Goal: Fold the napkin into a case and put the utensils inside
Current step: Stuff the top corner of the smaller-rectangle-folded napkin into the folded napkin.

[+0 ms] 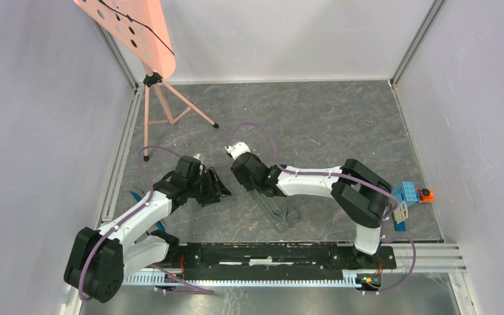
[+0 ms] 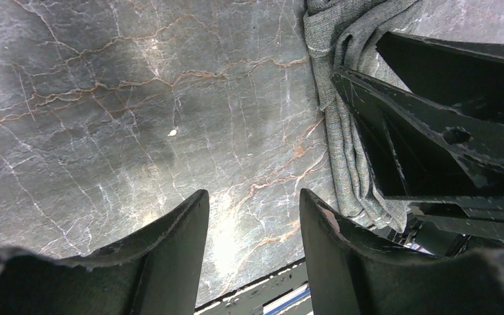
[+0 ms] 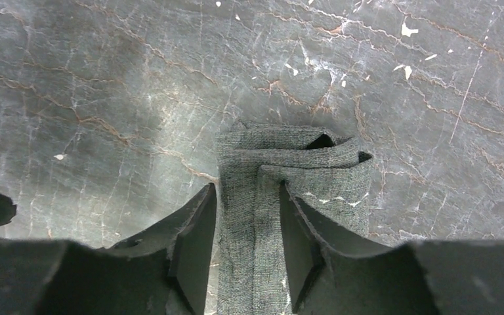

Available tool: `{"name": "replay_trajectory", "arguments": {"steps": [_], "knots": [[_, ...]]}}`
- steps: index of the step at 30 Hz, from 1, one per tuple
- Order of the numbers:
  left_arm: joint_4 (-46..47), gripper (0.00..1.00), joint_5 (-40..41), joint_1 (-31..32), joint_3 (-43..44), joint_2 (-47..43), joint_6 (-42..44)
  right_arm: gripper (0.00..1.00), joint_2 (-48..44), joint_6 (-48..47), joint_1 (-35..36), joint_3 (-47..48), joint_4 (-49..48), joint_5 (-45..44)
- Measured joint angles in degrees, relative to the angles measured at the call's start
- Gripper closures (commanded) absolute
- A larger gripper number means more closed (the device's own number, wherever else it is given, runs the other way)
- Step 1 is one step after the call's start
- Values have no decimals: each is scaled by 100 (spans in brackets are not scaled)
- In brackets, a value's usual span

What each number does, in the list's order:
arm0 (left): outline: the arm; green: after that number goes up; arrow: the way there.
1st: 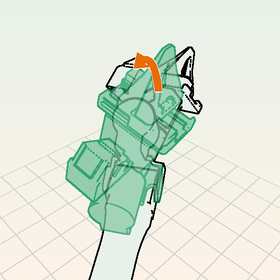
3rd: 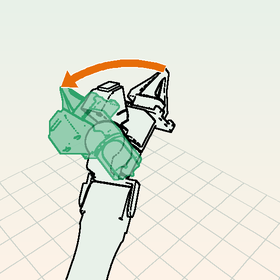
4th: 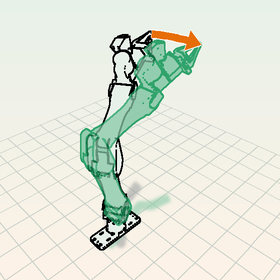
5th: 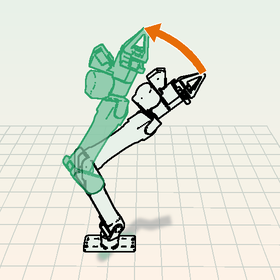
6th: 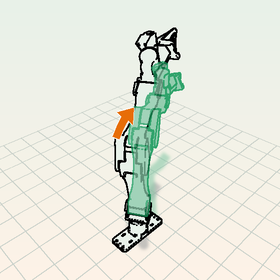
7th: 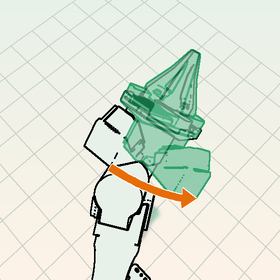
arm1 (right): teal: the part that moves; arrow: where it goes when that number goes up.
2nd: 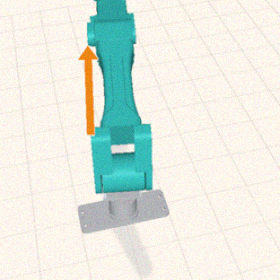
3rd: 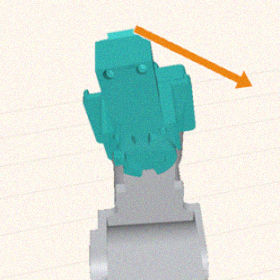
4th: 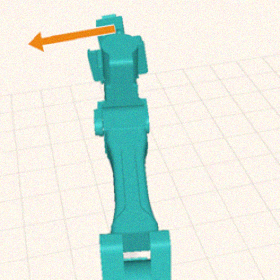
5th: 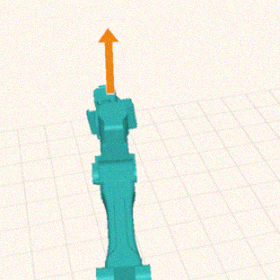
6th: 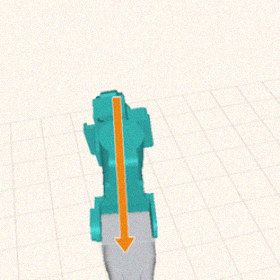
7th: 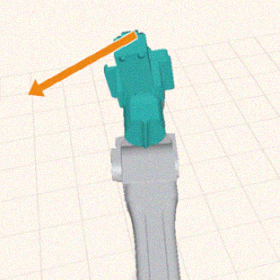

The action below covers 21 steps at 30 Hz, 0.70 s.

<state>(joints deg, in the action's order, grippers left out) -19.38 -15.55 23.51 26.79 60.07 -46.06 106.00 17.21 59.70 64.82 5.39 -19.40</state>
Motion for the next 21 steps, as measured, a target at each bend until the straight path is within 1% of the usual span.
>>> {"name": "replay_trajectory", "arguments": {"steps": [3,7,10,14,18,21], "knots": [[0,38,0,-2,0,-50,0,68,61,-39,31,11,11,-114],[13,36,-2,-2,-20,-151,7,75,74,-61,44,11,11,-238],[20,35,-4,-2,-72,-299,7,88,74,-76,57,11,9,-319],[24,34,-4,-2,-76,-422,11,100,72,-74,63,11,-2,-374],[46,33,-24,-2,-85,-422,44,100,24,-72,63,4,0,-374],[192,29,-138,-2,-92,-345,79,100,-138,-55,57,-63,-13,-339]]}}
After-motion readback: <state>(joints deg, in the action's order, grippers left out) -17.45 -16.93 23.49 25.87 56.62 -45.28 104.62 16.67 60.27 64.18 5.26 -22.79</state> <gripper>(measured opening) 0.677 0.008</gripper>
